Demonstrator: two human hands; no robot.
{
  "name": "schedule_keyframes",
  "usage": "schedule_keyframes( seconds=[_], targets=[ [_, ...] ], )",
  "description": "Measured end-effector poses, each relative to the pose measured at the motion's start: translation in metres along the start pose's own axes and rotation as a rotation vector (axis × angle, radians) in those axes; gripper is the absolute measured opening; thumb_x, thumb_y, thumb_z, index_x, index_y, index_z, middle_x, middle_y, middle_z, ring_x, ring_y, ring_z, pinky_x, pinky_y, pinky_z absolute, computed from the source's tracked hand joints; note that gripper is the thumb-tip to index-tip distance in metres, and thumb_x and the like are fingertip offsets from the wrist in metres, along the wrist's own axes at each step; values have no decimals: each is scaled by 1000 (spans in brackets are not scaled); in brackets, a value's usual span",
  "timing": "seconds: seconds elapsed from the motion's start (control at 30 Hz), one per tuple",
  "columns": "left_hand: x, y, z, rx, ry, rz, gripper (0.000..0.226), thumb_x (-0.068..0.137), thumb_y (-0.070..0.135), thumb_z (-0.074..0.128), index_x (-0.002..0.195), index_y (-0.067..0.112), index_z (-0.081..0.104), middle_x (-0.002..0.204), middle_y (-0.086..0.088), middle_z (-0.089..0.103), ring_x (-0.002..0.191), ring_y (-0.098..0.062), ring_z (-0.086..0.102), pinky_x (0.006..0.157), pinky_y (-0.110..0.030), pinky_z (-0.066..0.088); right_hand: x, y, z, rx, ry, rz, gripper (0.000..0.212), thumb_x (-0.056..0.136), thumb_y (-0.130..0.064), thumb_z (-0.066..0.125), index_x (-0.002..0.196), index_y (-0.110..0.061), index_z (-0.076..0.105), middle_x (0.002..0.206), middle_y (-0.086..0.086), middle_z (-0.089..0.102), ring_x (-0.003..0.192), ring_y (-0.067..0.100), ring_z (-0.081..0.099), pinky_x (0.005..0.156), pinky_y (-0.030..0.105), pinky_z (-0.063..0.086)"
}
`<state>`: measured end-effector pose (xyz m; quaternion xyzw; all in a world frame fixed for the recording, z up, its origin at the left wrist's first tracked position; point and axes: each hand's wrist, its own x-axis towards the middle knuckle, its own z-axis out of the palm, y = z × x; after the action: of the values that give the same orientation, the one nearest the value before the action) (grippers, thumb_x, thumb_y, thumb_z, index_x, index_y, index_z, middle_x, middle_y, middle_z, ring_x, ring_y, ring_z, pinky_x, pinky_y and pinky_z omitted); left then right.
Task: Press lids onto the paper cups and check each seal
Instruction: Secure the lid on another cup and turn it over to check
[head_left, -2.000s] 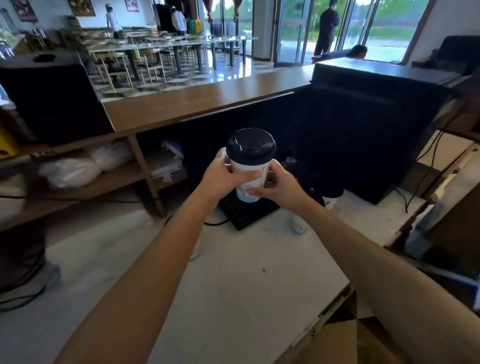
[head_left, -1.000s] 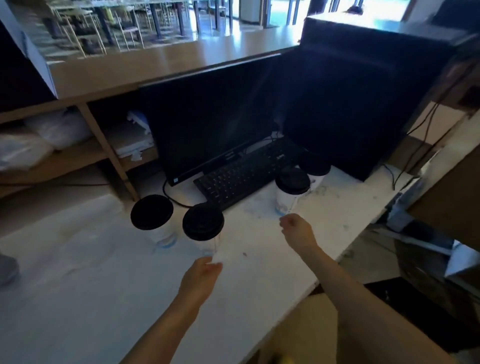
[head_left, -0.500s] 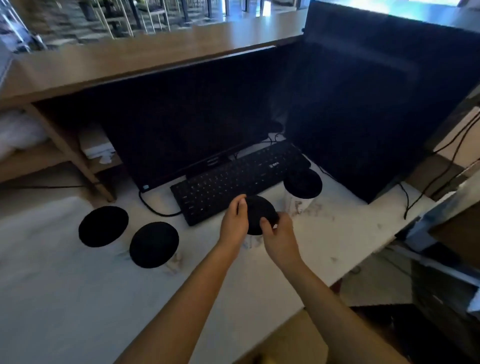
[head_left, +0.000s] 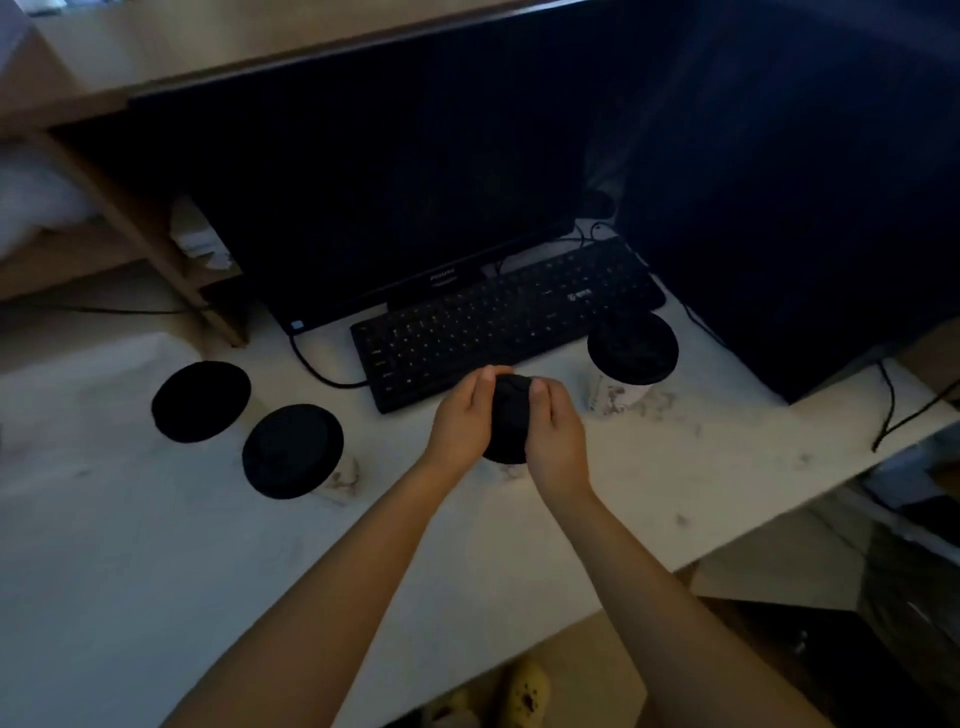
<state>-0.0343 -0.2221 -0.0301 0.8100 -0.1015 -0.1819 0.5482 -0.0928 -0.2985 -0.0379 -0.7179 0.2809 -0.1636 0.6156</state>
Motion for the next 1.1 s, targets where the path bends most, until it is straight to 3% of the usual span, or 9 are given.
schedule_keyframes(
  seconds=[0.1,0.17,0.23,0.27,0.37,0.5,0.8,0.93,1.1],
  targets=[
    [14,8,-16,178,-183,10,45,98,41,32,137,21,43,128,-2,56,119,-13,50,102,-26,36,-37,7,5,56,24,11,20,101,-28,30,117,-25,41,107,-8,49,97,4,50,76,-2,37],
    [22,15,-24,392,-222,89,53,95,47,37,141,20,36,123,-2,58,113,-14,53,99,-31,41,-52,9,4,46,-14,45,30,98,-31,37,125,-18,39,117,-4,44,106,6,48,90,11,39],
    [25,19,-31,573,-113,227,53,93,49,40,137,19,43,115,-2,64,106,-17,58,91,-36,48,-49,8,-5,7,-63,112,43,95,-34,47,129,-10,39,123,4,46,116,19,50,94,28,43],
    [24,19,-35,583,-13,278,49,94,48,40,132,19,49,112,-2,66,104,-17,60,87,-35,49,-41,5,-9,1,-76,143,46,94,-35,48,130,-8,39,123,6,48,117,22,51,93,31,44],
    [1,15,-34,337,179,219,37,97,35,41,123,17,59,116,-1,66,104,-12,59,81,-19,41,-11,-7,-15,-136,-129,54,41,98,-35,38,130,-10,44,123,7,54,114,19,52,88,23,38],
    [-25,-1,-10,98,93,-47,37,99,32,35,130,20,53,133,-2,56,119,-15,52,94,-21,38,11,-9,-3,-127,-271,0,31,101,-27,33,107,-13,60,100,2,62,94,13,56,68,15,39],
    [-17,-14,-4,50,142,50,32,100,25,35,122,16,56,121,-1,59,105,-9,51,91,-20,37,20,3,3,-138,-251,-50,27,100,-23,35,100,-15,60,85,-6,59,78,-1,54,64,2,38],
    [-14,-12,-7,72,95,71,33,100,24,33,119,15,58,116,-4,60,101,-10,52,86,-20,36,10,1,7,-85,-155,1,26,100,-24,34,97,-17,58,91,2,61,84,13,56,72,22,40],
    [-1,-4,-19,237,-25,135,37,101,28,26,107,14,60,107,-10,61,99,-17,53,89,-31,40,-24,-2,18,3,94,21,36,102,-25,27,111,-2,54,97,4,54,89,17,51,64,19,31]
  ],
)
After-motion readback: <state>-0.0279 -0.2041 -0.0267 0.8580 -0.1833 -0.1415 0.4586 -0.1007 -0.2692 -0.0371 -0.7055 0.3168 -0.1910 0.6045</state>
